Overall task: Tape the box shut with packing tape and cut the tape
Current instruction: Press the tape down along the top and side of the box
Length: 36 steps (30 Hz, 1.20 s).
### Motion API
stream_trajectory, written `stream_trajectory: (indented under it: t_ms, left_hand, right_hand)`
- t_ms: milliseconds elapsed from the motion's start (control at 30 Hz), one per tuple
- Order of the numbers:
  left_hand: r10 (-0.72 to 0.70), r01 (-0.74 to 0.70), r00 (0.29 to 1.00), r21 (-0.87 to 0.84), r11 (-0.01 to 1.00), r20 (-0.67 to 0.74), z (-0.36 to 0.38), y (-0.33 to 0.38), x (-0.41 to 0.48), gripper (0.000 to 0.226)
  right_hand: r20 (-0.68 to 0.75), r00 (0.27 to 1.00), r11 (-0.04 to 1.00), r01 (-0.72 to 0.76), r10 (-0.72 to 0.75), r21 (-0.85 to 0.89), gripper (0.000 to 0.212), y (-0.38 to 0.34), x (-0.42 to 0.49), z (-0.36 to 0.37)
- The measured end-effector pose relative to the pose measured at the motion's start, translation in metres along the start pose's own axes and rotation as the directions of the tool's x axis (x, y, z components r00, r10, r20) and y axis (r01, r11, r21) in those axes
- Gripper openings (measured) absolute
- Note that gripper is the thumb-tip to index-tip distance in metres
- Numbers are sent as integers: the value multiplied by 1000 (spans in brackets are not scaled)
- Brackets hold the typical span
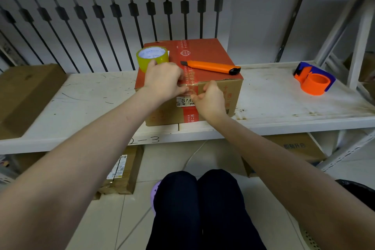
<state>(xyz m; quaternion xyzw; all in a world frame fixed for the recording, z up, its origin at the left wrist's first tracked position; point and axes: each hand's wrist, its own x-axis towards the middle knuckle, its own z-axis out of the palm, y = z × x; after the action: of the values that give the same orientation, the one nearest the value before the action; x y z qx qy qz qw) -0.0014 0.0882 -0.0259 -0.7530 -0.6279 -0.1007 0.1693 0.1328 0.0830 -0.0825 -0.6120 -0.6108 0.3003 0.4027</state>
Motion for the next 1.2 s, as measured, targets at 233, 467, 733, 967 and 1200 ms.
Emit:
stream_trajectory:
  t_ms: [233,467,733,967,1200]
  left_hand:
    - [6,-7,999,30,1000,39,0,1,4,38]
    - [-21,22,999,-18,1000,41,-1,-1,3,32]
    - [-10,13,999,-63,998,52,2,-2,-1,32]
    - [-46,46,999,-75,996,5,9,5,-16,37]
    - [-9,10,1000,-74,997,15,13,-10,-25,43]
  right_hand:
    - [6,993,991,122,-122,-56,25,3,-5,-3]
    - [-5,814,692,491,-581,-529,22,-9,12,-35]
    - [244,661,474,704,-709,-530,30,-3,44,-28]
    - [258,547,348,763,-796,-545,36,18,45,-27]
    - [140,617,451,694,-774,-561,53,6,43,-17]
